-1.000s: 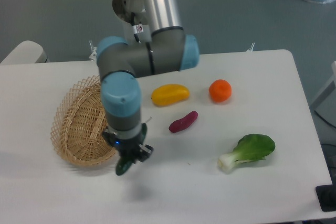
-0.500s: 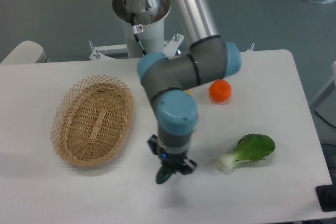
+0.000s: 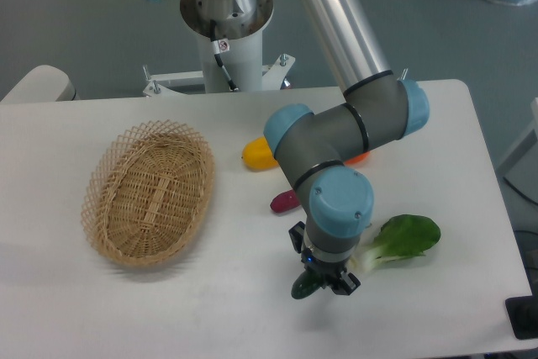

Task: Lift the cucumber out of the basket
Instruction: 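Carry the held cucumber away from the basket toward the bok choy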

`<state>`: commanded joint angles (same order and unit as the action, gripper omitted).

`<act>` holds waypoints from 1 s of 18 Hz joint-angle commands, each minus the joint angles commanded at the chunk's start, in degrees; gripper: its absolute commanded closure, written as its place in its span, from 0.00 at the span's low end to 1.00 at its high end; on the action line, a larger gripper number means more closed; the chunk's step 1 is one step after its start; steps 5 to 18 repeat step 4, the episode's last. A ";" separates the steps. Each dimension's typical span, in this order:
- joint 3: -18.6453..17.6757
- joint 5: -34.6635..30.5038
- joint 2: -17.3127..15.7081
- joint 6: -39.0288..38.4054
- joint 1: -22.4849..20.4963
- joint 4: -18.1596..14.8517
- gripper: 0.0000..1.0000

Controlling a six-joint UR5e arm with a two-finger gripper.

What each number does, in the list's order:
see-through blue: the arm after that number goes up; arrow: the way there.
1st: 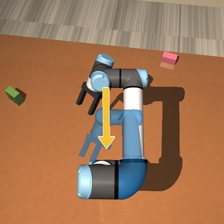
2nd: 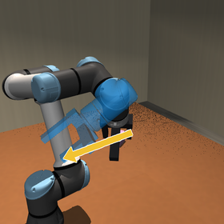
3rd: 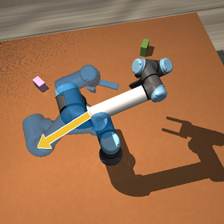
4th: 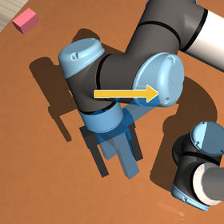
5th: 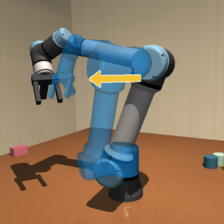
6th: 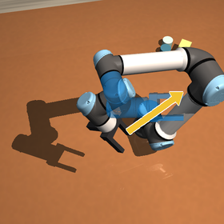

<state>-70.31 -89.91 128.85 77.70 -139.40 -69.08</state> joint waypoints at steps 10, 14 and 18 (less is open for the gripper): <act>-0.44 -0.27 -0.09 0.09 0.00 0.35 0.93; -0.44 -0.27 -0.09 0.09 0.00 0.35 0.93; -0.44 -0.27 -0.09 0.09 0.00 0.35 0.93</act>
